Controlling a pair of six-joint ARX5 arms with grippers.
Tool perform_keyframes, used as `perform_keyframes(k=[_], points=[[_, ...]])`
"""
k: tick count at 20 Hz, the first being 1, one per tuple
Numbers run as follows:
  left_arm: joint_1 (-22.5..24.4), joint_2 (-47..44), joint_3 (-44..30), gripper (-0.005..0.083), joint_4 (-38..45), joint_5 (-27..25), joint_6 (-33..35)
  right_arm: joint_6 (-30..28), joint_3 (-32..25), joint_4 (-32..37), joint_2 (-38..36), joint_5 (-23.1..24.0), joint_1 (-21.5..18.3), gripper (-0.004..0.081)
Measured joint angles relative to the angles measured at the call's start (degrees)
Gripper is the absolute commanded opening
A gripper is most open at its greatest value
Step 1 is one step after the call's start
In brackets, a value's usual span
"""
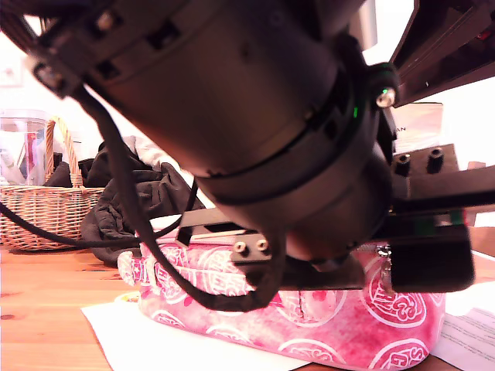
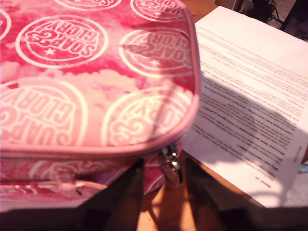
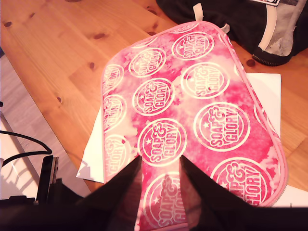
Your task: Open the zipper in the zip bag in front of you
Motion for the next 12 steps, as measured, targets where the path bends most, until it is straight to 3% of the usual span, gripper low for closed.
perform_keyframes(k=[2, 12], points=[[0.02, 0.00, 0.00, -0.0021, 0.00, 0.15, 0.00, 0.00, 0.00, -0.17, 0.00, 0.02, 0.00, 0.0211], [0.22, -0.68, 0.02, -0.0021, -1.64, 8.57, 0.61, 0.00, 0.00, -1.92, 0.00, 0.26, -0.02, 0.0211]])
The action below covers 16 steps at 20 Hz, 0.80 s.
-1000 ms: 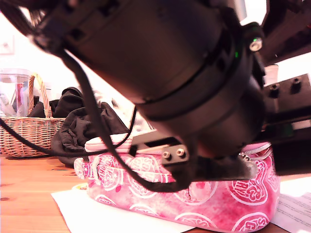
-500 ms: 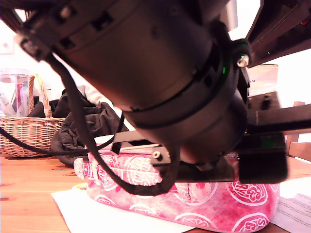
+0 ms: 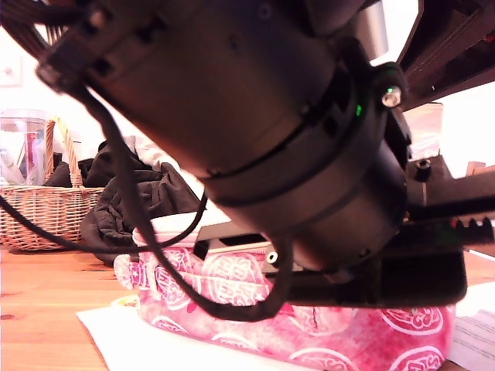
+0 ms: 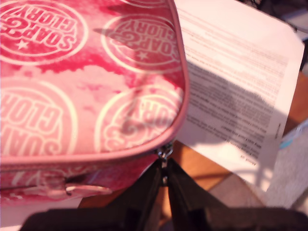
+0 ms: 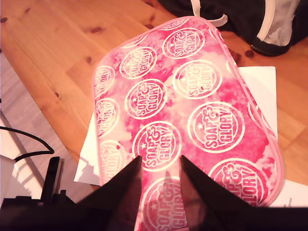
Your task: Open the zipper in the zip bag in front of you
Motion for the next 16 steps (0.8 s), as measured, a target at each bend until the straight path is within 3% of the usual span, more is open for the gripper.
perform_keyframes(k=[3, 9, 16], points=[[-0.04, -2.97, 0.00, -0.0021, -3.61, 2.01, 1.16, 0.02, 0.00, -3.19, -0.02, -0.02, 0.00, 0.0208], [2.27, -5.14, 0.00, -0.0021, -5.81, 9.07, 2.08, -0.13, 0.00, -6.51, 0.63, 0.02, 2.67, -0.0012], [11.93, -5.14, 0.00, -0.0021, -5.88, 14.97, 7.43, -0.98, 0.00, -3.58, 8.72, 3.50, 4.11, -0.0013]])
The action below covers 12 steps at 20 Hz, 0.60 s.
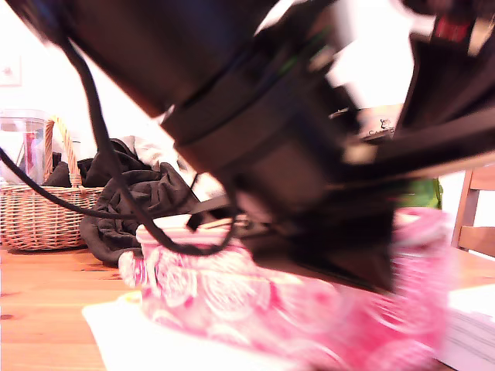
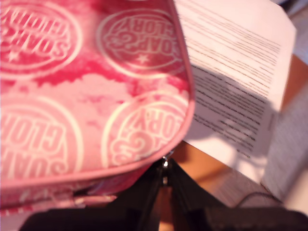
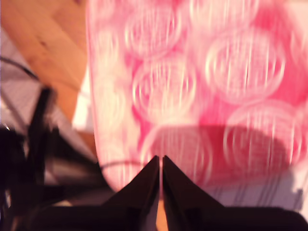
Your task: Open the zipper in the zip bag in front of you
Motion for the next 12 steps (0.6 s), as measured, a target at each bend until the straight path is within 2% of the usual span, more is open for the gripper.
perform_keyframes(k=[3, 6, 12], points=[[3.10, 0.00, 0.00, -0.0021, 0.42, 2.34, 1.18, 3.37, 0.00, 5.55, 3.80, 1.01, 0.04, -0.0013], [2.99, 0.00, 0.00, -0.0021, 1.22, 3.89, 1.27, 5.46, 0.00, 9.88, 6.71, 2.38, 1.14, -0.0013], [3.61, 0.00, 0.00, -0.0021, 0.61, 6.67, 1.31, 4.52, 0.46, 12.04, 15.63, 3.06, 2.69, -0.0013]])
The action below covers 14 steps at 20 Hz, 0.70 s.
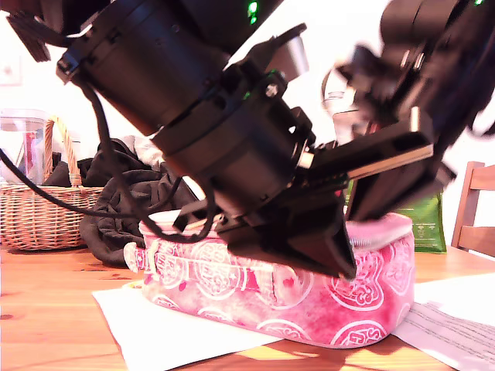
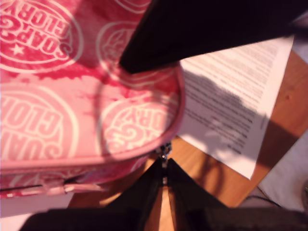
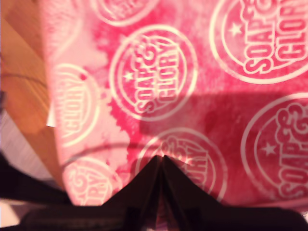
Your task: Open the zipper in the zip bag in front of you
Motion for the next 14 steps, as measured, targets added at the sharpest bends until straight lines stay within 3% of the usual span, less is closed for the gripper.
perform_keyframes(k=[5, 14], points=[[0.94, 0.00, 0.00, -0.0021, -0.90, 2.60, 0.02, -0.48, 0.94, 1.14, 2.43, 1.49, 0.04, -0.0013], [1.70, -4.24, 0.00, -0.0021, -6.64, 2.69, 1.99, -1.16, 1.44, 0.98, 3.17, 3.98, 1.09, -0.0013]])
